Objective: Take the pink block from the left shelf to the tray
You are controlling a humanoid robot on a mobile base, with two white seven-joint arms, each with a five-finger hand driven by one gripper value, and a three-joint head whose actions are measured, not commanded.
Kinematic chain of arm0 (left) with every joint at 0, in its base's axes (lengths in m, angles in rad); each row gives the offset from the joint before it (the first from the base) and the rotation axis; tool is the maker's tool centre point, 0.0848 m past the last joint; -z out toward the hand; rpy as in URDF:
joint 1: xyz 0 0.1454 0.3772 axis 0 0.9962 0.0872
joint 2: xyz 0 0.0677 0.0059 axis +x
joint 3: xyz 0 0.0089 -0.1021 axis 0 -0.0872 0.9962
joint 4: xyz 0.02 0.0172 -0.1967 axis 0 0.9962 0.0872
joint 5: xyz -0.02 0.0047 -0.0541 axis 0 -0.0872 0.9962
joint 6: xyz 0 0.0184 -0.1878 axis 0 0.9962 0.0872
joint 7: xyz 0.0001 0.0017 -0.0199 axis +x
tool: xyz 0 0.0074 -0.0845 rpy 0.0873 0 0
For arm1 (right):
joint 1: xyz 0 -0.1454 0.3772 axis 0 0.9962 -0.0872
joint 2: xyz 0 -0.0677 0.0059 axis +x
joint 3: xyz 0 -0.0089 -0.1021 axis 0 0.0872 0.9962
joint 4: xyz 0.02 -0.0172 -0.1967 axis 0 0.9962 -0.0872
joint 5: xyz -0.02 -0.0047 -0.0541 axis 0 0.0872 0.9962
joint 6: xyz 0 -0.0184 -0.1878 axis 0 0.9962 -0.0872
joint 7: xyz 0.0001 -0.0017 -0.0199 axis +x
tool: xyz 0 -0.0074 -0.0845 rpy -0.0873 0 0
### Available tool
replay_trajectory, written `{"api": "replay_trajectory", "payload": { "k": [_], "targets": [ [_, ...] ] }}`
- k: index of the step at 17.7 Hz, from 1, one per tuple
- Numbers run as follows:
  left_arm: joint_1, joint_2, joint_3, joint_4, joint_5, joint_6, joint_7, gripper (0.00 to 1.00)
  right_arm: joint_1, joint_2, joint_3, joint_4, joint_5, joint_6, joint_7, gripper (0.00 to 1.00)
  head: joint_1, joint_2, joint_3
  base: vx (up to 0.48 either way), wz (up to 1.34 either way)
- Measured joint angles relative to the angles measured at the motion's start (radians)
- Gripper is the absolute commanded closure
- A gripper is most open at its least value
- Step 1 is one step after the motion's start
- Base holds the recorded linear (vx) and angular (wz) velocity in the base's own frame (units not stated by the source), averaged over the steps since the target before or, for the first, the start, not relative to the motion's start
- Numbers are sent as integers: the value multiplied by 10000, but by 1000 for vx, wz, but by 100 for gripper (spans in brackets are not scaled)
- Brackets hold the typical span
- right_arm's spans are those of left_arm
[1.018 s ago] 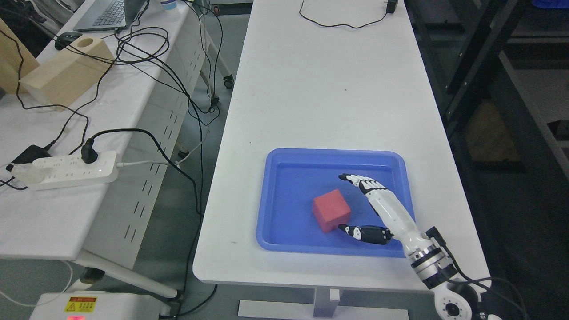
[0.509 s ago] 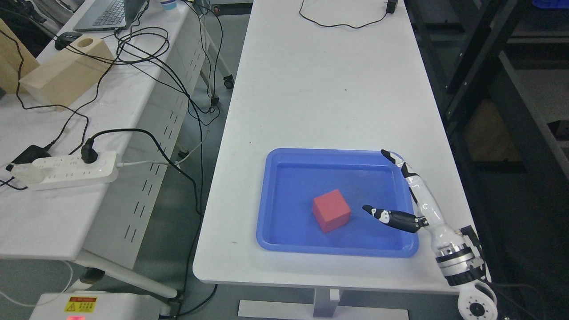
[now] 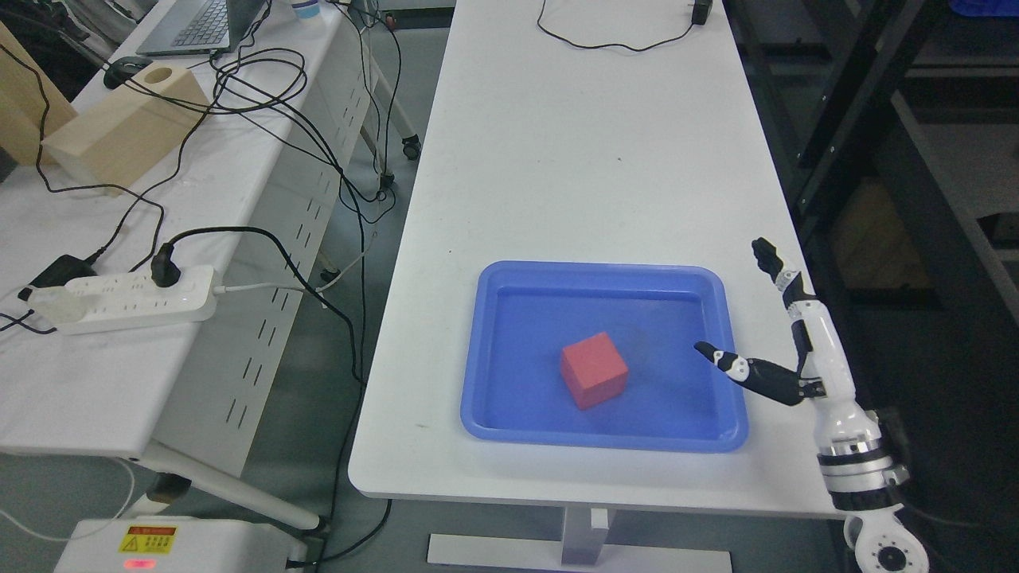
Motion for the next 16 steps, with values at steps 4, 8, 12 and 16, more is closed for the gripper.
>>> {"api": "replay_trajectory", "payload": {
  "k": [4,8,12,16],
  "targets": [
    [1,0,0,0,0,0,0,0,0,0,-154,-1,-941,-30,0,1,0,0,0,-79,0],
    [0,0,0,0,0,0,0,0,8,0,-252,0,-1400,-65,68,1,0,0,0,-123,0],
    [0,0,0,0,0,0,0,0,14,0,-309,3,-1597,506,95,1,0,0,0,-156,-11],
    [1,0,0,0,0,0,0,0,13,0,-368,4,-1846,1612,138,1,0,0,0,-179,16]
  ]
}}
